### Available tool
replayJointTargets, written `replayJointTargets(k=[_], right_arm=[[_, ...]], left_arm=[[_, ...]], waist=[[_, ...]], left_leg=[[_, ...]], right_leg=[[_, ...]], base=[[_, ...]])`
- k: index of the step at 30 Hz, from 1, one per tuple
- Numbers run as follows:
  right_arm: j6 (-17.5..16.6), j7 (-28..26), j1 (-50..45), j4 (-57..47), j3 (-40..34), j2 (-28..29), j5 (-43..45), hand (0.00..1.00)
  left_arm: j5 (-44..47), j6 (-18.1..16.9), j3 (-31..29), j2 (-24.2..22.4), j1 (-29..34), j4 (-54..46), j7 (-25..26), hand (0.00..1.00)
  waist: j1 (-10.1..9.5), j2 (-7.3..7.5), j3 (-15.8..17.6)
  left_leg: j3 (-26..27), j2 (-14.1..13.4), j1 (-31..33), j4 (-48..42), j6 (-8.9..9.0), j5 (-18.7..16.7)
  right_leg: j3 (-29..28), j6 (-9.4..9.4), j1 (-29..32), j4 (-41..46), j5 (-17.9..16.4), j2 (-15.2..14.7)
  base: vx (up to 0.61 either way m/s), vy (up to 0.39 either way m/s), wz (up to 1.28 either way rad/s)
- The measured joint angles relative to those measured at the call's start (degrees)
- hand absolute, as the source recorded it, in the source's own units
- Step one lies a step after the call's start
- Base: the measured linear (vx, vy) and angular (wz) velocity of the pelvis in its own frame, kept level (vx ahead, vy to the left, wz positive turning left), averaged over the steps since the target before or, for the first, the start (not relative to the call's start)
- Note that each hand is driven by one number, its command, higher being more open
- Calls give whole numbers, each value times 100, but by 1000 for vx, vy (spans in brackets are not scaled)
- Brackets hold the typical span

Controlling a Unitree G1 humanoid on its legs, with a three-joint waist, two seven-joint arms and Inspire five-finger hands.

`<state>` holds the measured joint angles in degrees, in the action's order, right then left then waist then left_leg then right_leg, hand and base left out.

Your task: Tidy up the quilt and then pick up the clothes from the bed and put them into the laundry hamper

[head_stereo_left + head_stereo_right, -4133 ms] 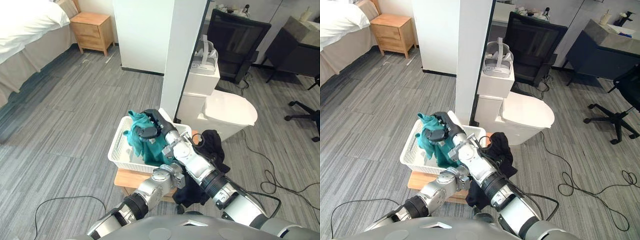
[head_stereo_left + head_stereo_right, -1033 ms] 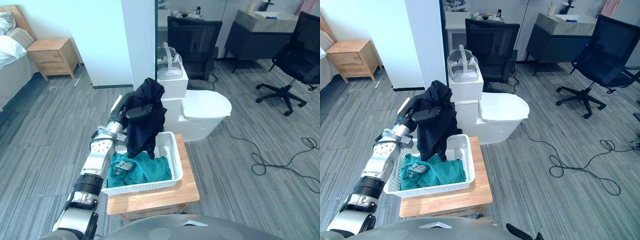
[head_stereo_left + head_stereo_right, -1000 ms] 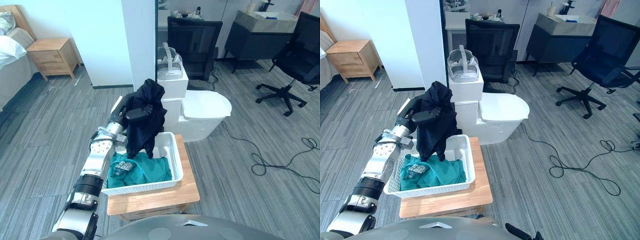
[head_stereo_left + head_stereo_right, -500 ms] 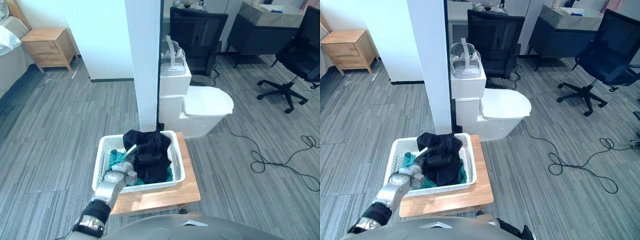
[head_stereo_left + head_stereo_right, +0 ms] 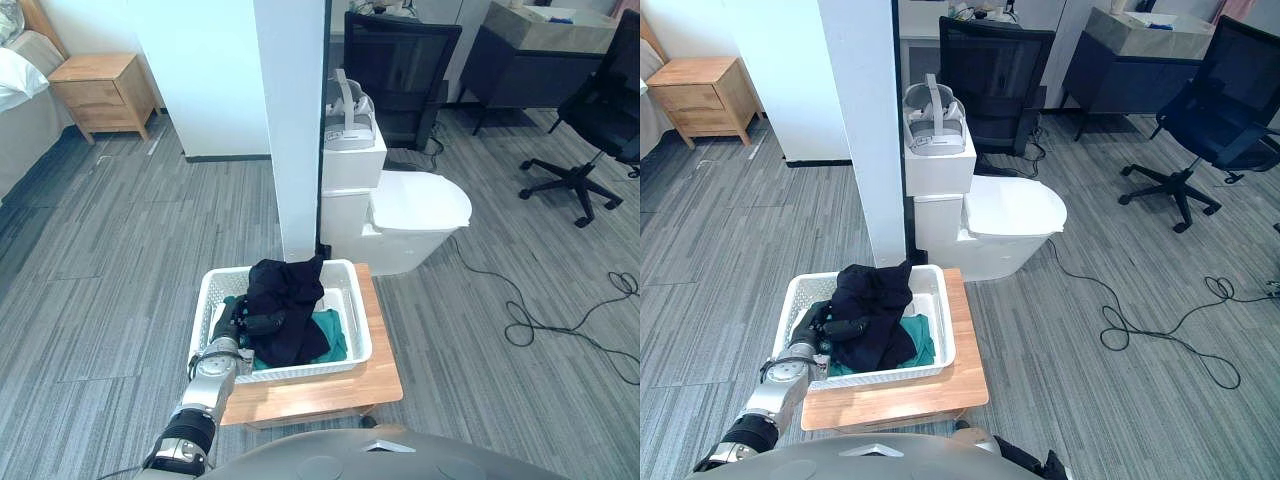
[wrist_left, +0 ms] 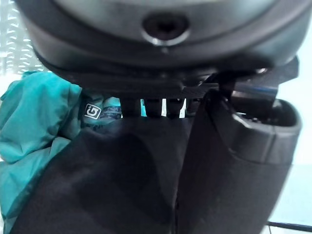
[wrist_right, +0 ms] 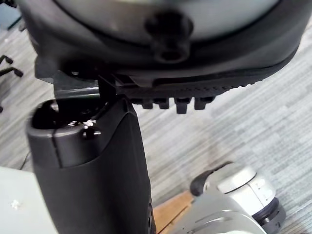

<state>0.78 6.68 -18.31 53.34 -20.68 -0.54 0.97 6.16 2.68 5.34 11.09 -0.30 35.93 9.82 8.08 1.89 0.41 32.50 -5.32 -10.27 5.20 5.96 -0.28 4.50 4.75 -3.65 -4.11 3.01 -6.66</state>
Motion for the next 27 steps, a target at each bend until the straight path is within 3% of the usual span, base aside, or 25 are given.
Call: replayJointTargets(k=[8,21,27], right_arm=[[-34,-5,-7,-1,1,-37,0,100],[-125,-12,-41,0,119,-84,-11,100],[-196,-78,-31,101,278,-188,-94,100]], left_arm=[[132,-167,-66,-42,-24,-248,-71,100],[271,-303,-45,-33,-21,-2079,-390,100],[337,-504,-50,44,-18,-2627,-171,100]], waist=[[-9,-75,31],[-54,-119,6],[-123,-132,-5]], left_leg=[[-6,0,-31,0,-7,5],[-35,-1,-73,1,-13,8],[-147,-1,-50,0,-20,14]], right_leg=[[8,-3,-34,5,-1,-4],[34,-39,-91,2,-24,-12],[150,-46,-136,-12,-31,-15]], base=[[-15,-15,1],[-1,-1,1],[-15,-31,9]])
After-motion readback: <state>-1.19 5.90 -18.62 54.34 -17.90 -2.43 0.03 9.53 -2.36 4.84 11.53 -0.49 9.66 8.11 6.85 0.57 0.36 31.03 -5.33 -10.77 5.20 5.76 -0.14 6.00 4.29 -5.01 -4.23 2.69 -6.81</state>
